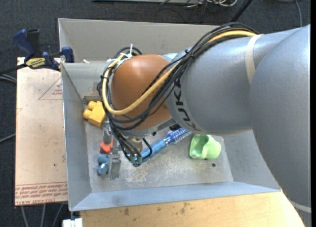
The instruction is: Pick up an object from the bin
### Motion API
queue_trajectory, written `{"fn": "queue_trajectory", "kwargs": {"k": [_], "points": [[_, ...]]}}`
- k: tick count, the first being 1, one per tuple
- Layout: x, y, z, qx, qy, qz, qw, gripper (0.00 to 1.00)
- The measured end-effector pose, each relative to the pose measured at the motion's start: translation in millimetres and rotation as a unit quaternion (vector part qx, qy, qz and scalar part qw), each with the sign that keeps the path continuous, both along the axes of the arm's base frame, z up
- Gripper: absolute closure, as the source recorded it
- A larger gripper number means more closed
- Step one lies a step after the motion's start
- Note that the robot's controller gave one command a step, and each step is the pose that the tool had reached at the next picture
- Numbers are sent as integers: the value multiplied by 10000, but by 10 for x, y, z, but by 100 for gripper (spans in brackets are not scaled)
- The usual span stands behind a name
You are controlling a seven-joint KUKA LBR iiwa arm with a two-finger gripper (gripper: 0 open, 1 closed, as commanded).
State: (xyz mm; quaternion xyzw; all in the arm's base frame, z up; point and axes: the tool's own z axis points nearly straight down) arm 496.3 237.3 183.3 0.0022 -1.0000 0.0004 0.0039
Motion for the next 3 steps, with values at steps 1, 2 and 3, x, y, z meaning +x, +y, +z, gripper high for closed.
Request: {"fn": "queue_trajectory", "kwargs": {"k": [1,2,3], "points": [[61,-156,-1139,22,-49,1933,9811,0],[81,-183,-828,23,-54,2700,9628,0],[92,-17,-667,26,-50,3199,9474,0]]}}
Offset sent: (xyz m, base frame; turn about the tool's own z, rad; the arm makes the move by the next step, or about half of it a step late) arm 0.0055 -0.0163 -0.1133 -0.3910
